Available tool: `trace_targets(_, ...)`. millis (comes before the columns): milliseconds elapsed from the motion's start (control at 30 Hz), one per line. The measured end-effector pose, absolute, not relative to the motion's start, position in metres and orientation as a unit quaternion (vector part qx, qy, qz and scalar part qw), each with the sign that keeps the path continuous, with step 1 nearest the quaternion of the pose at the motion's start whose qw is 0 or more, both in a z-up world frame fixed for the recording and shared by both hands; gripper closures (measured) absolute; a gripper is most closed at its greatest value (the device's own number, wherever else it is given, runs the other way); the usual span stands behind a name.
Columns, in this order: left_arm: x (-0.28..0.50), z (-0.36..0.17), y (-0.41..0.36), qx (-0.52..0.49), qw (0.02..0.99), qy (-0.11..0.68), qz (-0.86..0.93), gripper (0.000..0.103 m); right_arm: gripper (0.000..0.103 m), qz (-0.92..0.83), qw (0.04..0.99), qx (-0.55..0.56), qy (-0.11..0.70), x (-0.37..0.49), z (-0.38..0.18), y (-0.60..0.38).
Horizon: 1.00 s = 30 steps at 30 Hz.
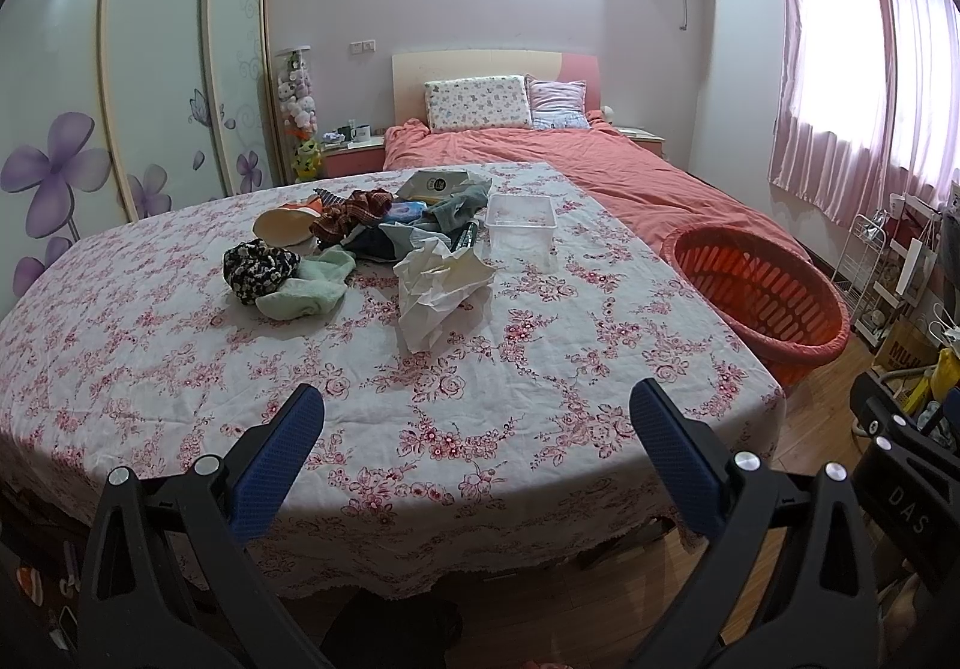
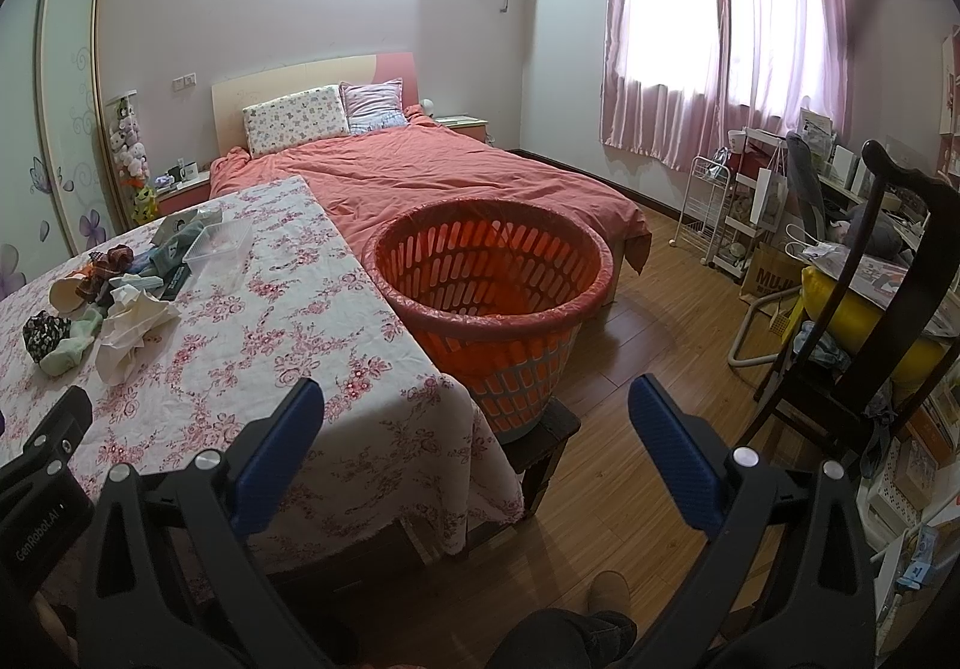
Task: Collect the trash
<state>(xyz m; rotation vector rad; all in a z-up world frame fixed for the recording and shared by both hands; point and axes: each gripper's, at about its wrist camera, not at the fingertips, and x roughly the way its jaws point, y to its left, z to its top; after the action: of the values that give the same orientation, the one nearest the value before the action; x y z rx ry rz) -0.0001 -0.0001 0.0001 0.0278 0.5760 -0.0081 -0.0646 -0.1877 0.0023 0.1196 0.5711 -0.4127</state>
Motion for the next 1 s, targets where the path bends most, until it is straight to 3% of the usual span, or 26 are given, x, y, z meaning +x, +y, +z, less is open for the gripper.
trace_targets(1000, 0.0048, -0.0052, 0.0049, 0.011, 0.957, 0.291, 0.003, 0.002, 0.004, -0.203, 0.936, 0.059, 0.28, -0.0578, 0.0013, -0.1895)
